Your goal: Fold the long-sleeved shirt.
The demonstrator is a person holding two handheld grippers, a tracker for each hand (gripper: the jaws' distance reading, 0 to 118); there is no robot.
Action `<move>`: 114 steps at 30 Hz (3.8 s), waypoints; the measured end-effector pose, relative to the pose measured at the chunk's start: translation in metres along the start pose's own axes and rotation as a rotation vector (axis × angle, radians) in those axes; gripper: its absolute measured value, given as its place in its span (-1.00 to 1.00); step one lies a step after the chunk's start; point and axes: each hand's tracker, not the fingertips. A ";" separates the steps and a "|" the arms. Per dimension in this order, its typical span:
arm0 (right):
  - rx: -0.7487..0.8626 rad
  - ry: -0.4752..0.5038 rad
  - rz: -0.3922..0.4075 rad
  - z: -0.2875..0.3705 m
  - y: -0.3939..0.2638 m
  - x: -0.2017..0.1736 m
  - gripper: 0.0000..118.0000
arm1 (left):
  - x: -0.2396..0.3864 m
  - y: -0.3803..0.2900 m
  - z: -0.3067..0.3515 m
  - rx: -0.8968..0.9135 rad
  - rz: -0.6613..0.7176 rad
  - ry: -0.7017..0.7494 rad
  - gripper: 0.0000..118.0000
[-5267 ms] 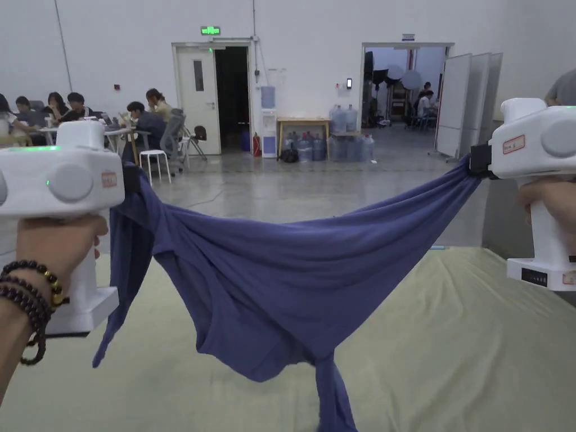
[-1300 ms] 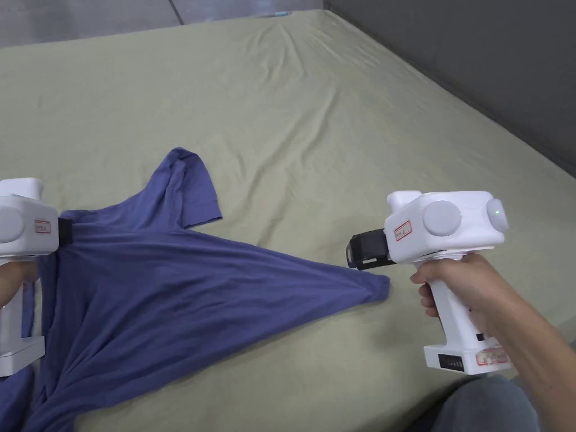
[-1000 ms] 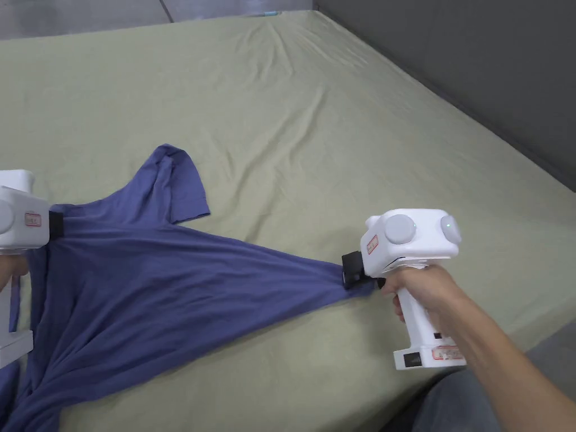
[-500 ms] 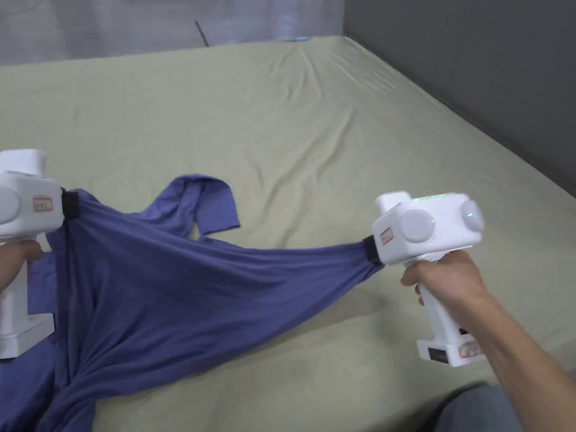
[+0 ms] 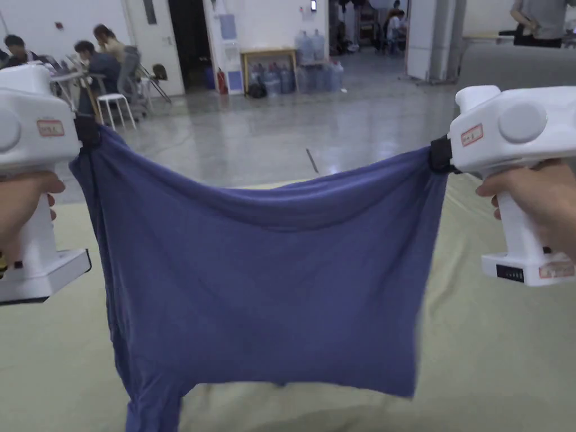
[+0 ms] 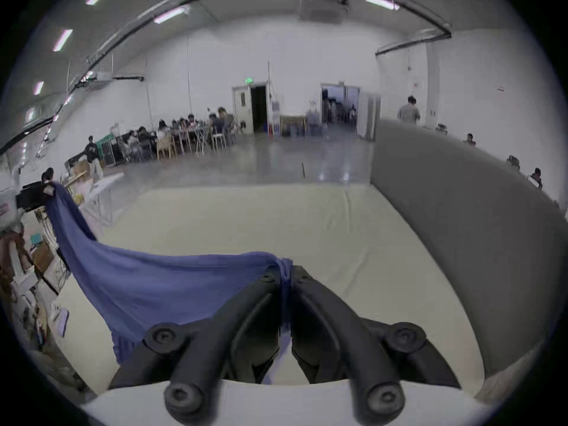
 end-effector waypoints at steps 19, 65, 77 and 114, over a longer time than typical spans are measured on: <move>0.347 -0.172 -0.045 -0.041 0.284 0.003 -0.91 | 0.020 0.213 -0.100 0.216 -0.013 0.140 -1.00; -0.171 0.119 -0.046 0.018 -0.204 -0.014 -0.91 | -0.052 -0.268 0.125 -0.224 0.150 0.198 -1.00; -0.443 0.085 0.066 0.072 -0.385 0.000 -0.91 | -0.022 -0.410 0.222 -0.448 0.077 0.168 -1.00; -0.449 0.042 -0.039 0.062 -0.380 -0.012 -0.93 | -0.010 -0.390 0.193 -0.508 0.127 0.065 -1.00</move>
